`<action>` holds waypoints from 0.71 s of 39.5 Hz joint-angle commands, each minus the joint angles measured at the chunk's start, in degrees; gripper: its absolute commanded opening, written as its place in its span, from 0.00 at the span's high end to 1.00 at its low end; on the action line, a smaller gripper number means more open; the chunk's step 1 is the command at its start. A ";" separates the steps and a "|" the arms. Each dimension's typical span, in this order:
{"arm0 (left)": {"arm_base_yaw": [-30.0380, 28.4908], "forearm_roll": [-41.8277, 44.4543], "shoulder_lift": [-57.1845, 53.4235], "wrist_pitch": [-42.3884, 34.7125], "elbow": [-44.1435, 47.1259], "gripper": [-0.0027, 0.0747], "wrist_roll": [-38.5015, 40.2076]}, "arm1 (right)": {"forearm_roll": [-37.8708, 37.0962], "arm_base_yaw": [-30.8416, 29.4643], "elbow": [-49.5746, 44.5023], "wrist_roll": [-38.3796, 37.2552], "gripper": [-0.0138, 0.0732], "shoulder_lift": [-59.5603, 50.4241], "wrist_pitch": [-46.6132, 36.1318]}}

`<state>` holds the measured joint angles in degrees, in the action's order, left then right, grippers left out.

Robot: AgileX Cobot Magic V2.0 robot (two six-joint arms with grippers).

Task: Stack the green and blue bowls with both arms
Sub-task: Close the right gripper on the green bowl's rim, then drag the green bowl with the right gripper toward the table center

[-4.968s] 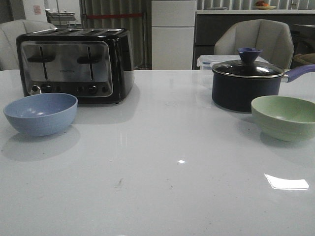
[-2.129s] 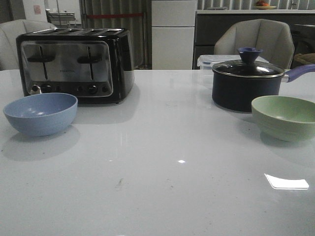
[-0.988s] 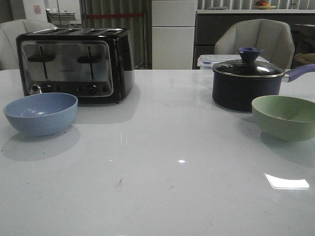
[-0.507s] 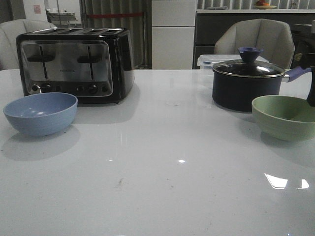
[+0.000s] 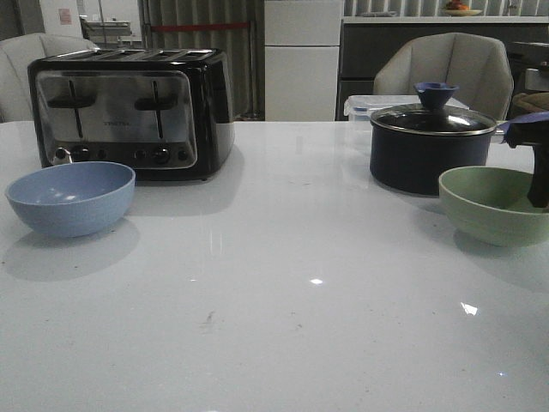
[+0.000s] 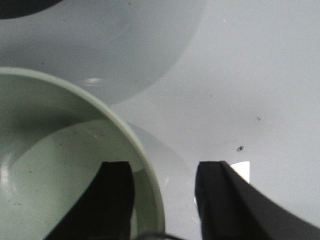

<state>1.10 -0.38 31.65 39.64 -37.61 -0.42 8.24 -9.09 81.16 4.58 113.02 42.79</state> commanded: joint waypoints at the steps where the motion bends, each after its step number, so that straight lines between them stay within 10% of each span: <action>1: 0.07 -0.37 0.41 -4.23 -1.68 0.33 0.42 | 0.65 -0.41 2.03 0.64 0.55 -2.83 -1.39; 12: 0.07 -0.37 0.41 -4.23 -1.68 0.33 0.42 | 0.65 -0.41 2.03 0.64 0.76 -2.94 0.91; 28: 0.07 -0.37 0.41 -4.23 -1.68 0.33 0.42 | 0.89 7.82 2.03 0.68 0.78 -10.05 1.24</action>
<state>1.10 -0.38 31.65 39.73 -37.61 -0.42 8.40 -4.32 81.49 4.71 108.31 45.63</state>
